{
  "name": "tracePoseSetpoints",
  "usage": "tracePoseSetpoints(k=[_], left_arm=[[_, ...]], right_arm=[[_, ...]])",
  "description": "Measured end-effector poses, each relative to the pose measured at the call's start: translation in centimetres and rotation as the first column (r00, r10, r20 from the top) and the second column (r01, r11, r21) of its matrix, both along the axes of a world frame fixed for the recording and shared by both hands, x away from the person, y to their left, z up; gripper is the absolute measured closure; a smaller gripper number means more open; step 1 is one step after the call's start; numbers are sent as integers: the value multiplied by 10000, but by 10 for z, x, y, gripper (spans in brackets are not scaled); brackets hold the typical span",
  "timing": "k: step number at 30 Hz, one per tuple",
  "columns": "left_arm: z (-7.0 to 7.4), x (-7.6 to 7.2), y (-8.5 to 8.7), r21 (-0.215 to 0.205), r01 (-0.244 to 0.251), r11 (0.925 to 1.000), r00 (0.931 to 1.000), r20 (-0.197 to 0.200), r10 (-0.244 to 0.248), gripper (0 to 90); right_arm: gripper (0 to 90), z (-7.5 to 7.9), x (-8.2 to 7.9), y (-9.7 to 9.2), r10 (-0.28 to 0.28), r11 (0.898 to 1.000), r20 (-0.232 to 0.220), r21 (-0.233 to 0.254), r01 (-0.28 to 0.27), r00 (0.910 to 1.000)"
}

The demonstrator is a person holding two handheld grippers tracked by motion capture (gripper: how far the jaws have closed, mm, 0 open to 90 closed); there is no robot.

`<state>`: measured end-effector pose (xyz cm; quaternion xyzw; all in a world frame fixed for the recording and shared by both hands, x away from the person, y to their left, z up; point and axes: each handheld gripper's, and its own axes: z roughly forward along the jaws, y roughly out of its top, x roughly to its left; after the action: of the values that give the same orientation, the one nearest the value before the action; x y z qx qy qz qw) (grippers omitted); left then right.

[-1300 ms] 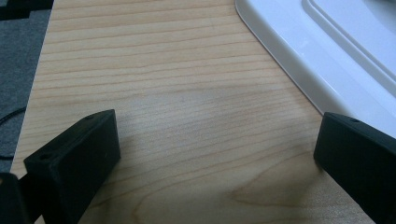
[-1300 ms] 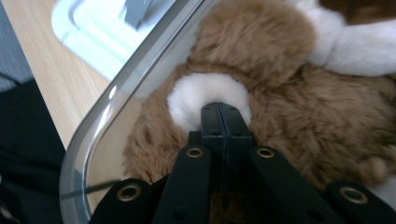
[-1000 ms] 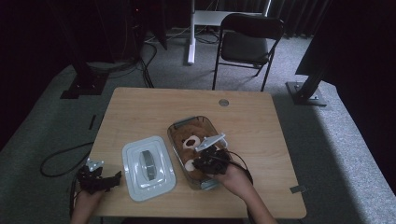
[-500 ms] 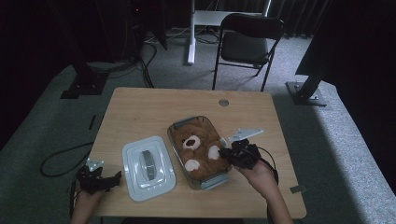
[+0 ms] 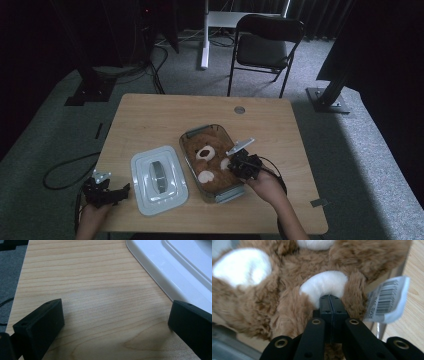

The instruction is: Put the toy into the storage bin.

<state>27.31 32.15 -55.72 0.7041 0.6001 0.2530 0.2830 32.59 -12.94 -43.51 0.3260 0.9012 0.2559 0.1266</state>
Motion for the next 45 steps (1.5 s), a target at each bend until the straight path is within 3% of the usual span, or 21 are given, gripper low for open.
tracePoseSetpoints(k=[2,8,12,13,14,16,21,25,28,33,34,35,36,38,43,44,45], left_arm=[[0,0,0,8,4,10000,10000,1,-4,11],[0,0,0,6,4,10000,10000,0,-4,10],[0,0,0,-9,-10,10000,10000,1,10,10],[0,0,0,-9,-11,10000,10000,1,11,10],[0,0,0,-5,-9,10000,10000,1,9,10],[0,0,0,-12,-9,10000,10000,-5,9,10],[0,0,0,-10,-10,10000,10000,0,10,10],[0,0,0,-7,-8,10000,10000,1,8,10],[0,0,0,-6,-7,10000,10000,-1,7,10],[0,0,0,-9,-1,10000,10000,-3,1,10],[0,0,0,-5,-2,10000,10000,-7,2,10],[0,0,0,-3,-9,10000,10000,-2,9,10],[0,0,0,-6,-7,10000,10000,-7,7,11],[0,0,0,-11,-9,10000,10000,-7,9,10],[0,0,0,-12,-8,10000,10000,-6,8,10],[0,0,0,-12,-8,10000,10000,-6,8,10],[0,0,0,-9,-7,10000,10000,-6,7,10]], right_arm=[[900,-6,4,5,138,9983,-104,-559,-144,9999],[899,-5,4,3,98,9992,-55,-376,-100,9999],[888,5,1,-7,-115,9985,40,543,113,9999],[887,12,0,-13,-226,9939,133,1084,211,9997],[879,17,0,-16,-275,9909,234,1327,241,9993],[874,35,0,-26,-868,9730,798,2207,673,9930],[874,49,11,-29,-1264,9585,1082,2694,933,9861],[873,45,23,-19,-1151,9544,724,2848,900,9907],[865,33,36,-4,-1022,9634,365,2526,898,9941],[866,26,48,6,-1033,9715,210,2167,963,9944],[867,18,56,15,-1021,9817,108,1624,990,9947],[867,18,56,15,-1021,9817,108,1624,990,9947],[867,12,61,20,-966,9865,-18,1327,960,9953],[867,12,61,20,-966,9865,-18,1327,960,9953],[899,6,73,35,-1064,9938,90,331,1061,9943],[899,6,73,35,-1064,9938,90,331,1061,9943],[900,-3,76,43,-990,9929,-59,-667,984,9951]])
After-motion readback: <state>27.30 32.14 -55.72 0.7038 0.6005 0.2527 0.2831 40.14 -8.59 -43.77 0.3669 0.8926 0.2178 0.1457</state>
